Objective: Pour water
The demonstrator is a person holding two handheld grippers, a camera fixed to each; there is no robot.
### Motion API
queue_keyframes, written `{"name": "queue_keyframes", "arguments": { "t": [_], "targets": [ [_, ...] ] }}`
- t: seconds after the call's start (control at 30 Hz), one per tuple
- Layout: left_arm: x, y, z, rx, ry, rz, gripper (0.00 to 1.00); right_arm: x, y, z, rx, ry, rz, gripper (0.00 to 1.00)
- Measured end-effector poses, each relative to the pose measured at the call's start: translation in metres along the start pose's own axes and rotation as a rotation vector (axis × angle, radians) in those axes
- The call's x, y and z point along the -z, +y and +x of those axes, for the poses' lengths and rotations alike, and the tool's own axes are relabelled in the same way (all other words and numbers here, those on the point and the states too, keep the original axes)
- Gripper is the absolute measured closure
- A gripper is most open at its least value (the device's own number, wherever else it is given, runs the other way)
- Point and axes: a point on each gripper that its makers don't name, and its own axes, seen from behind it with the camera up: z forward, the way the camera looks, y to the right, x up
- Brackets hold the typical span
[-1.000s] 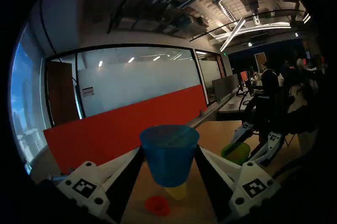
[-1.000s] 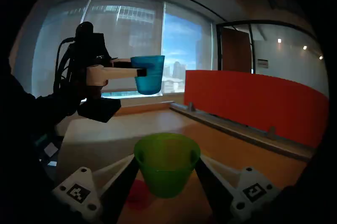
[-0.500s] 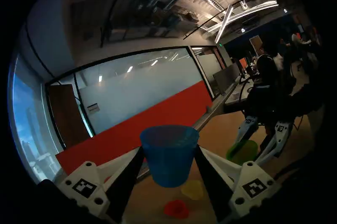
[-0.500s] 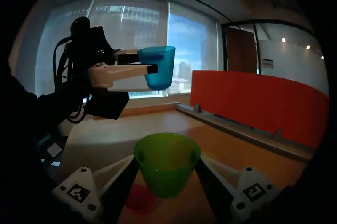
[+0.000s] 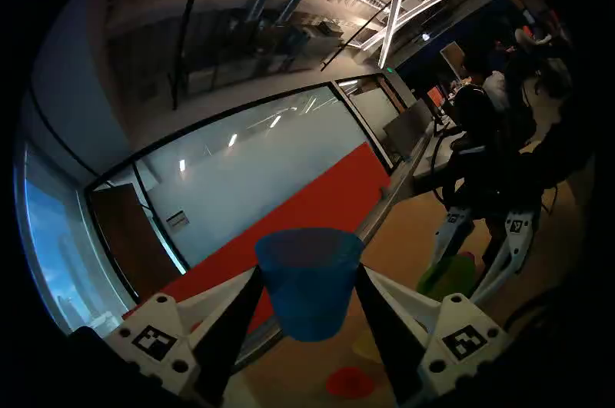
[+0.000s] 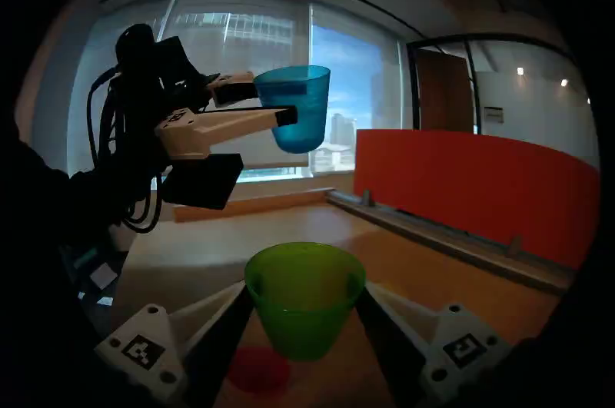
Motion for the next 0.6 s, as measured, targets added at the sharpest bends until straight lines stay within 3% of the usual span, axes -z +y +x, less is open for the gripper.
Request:
{"name": "queue_keyframes", "arguments": {
  "t": [0.6],
  "targets": [
    [-0.003,0.001,0.015,-0.172,-0.010,0.013,0.17,-0.012,-0.005,0.005,0.009,0.001,0.022,0.11]
  ]
}}
